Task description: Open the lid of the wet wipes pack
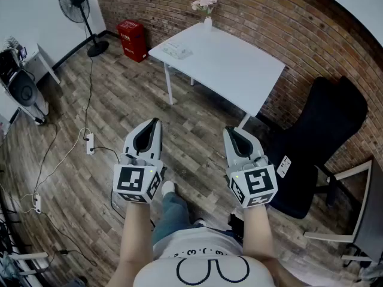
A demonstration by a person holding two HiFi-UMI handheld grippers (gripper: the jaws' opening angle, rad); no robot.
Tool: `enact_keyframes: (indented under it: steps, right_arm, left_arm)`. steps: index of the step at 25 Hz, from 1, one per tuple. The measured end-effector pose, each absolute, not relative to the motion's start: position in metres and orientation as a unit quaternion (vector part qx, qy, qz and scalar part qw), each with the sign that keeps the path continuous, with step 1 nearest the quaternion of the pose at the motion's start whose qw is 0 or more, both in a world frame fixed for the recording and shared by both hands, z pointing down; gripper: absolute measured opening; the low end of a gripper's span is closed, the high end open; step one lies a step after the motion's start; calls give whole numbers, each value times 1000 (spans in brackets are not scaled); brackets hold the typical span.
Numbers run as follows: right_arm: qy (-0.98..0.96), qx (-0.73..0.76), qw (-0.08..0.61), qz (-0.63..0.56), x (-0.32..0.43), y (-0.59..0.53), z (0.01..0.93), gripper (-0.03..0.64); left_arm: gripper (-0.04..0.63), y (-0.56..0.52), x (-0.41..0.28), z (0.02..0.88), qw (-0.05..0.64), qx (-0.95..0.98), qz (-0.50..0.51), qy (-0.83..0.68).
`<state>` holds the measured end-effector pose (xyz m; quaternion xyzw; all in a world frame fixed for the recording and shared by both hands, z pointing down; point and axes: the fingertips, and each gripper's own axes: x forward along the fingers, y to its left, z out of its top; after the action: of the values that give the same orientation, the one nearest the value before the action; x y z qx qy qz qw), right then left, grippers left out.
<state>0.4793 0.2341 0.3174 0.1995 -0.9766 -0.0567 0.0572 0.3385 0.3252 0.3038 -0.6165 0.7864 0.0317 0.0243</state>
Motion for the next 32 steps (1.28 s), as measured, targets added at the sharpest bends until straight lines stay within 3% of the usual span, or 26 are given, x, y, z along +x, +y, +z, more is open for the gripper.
enact_keyframes:
  steps: [21,32]
  right_arm:
    - [-972,219,53,-63,214,132,318,0]
    - [-973,210,70,-65,133,91,330,0]
  left_arm:
    - [-2,213,73,307,20,-646,30,762]
    - [-2,175,-3,329,-7,-648,41,761]
